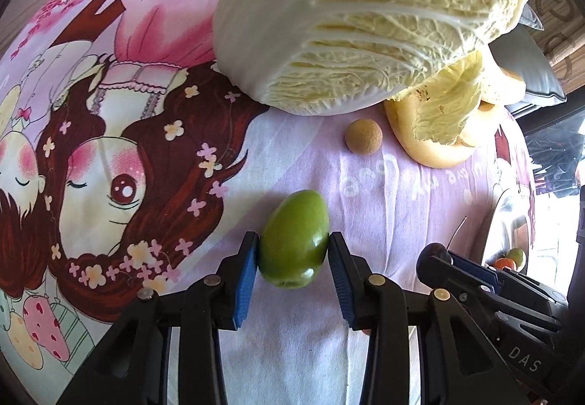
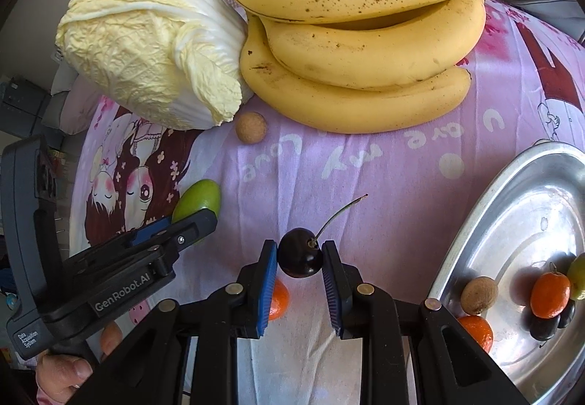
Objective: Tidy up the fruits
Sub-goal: 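Lift the green mango with the left tool while the right tool lifts the cherry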
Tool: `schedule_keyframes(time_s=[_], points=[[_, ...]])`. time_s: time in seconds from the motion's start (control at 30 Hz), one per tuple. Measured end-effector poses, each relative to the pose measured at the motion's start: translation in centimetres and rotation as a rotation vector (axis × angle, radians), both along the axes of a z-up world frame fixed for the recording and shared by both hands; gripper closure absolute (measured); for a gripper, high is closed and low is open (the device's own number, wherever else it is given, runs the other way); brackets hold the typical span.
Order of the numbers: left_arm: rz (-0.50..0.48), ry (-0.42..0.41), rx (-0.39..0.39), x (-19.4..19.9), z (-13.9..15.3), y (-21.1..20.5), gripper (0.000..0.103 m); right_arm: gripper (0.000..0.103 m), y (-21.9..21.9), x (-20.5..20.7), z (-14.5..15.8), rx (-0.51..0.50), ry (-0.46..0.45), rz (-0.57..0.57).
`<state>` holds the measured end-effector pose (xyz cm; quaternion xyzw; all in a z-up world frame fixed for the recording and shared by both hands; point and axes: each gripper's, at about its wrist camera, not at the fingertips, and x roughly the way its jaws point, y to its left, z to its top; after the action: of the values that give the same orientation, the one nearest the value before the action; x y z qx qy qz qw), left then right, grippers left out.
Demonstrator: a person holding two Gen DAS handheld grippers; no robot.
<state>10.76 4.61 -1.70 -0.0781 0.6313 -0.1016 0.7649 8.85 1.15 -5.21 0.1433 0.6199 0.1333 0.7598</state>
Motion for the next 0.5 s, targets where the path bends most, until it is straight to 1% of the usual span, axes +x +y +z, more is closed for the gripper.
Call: schedule_keyframes(time_s=[0.1, 0.23, 0.47, 0.5], points=[[-0.008, 0.01, 0.02, 0.7, -0.5, -0.4, 0.063, 0.076, -0.4, 0.6, 0.0, 0.0, 0.001, -0.006], [-0.01, 0.007, 0.025, 0.8, -0.4, -0.7, 0.063, 0.076, -1.6, 0.8, 0.3, 0.004, 0.005, -0.014], [0.002, -0.002, 0.043, 0.2, 0.5, -1.0, 0.064, 0.076, -2.5, 0.9, 0.8, 0.004, -0.002, -0.024], [0.004, -0.004, 0.041, 0.0, 1.0, -1.1, 0.064, 0.076, -2.7, 0.8, 1.0, 0.004, -0.004, -0.026]])
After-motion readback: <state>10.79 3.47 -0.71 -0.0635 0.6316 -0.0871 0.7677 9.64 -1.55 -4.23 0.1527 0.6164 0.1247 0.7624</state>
